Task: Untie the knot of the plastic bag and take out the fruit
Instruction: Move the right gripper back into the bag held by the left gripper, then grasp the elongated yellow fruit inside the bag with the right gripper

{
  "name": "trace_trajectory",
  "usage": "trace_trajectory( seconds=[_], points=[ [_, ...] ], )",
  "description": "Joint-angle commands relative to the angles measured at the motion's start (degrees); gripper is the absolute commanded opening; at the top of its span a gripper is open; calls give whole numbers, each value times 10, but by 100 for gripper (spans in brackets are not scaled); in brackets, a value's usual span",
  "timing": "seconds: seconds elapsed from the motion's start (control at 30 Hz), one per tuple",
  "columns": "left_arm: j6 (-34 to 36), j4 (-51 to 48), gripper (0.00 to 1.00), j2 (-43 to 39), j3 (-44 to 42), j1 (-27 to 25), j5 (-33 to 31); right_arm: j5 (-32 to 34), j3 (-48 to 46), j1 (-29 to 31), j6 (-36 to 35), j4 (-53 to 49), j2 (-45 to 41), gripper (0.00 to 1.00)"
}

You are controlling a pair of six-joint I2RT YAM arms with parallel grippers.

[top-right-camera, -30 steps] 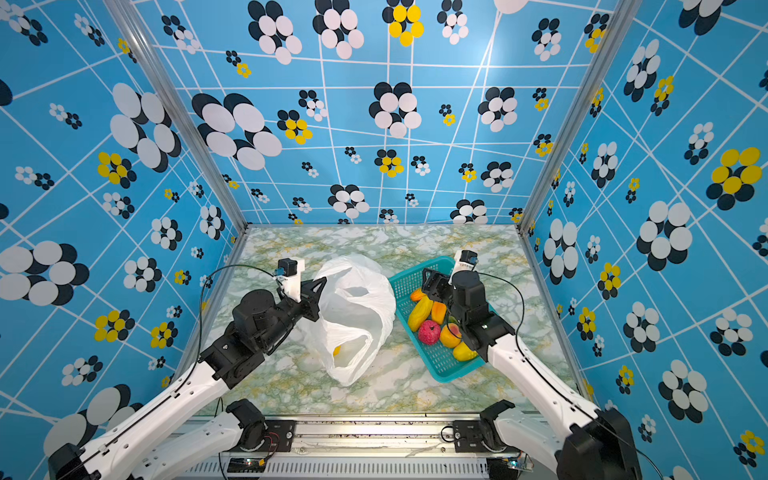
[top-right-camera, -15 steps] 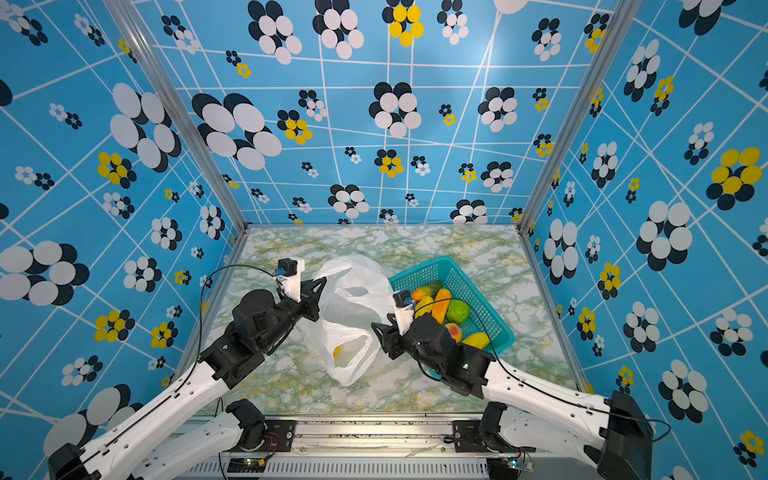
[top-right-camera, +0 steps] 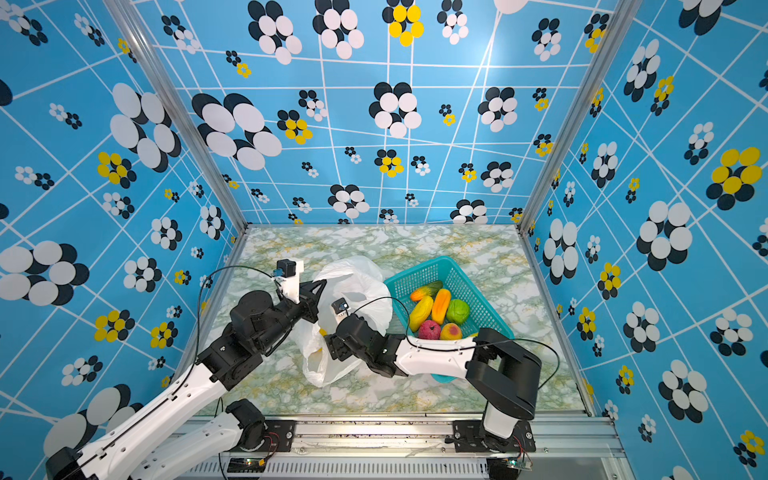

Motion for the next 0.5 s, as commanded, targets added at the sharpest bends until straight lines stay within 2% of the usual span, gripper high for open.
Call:
trace_trajectory(
  seconds=[0.0, 0.13, 0.37, 0.47],
  points=[
    [-4, 9, 0, -8, 10, 3, 20, 57, 80, 0, 48, -25, 63, 86],
    [4, 32, 0, -22, -4, 3, 61, 107, 192, -1, 93, -100, 151, 95],
    [10, 42, 0, -36, -15, 2, 85, 164, 430, 0, 119, -243, 321, 98],
    [12, 47, 0, -34, -18, 2, 85, 191, 484, -1, 118, -260, 361, 99]
  ],
)
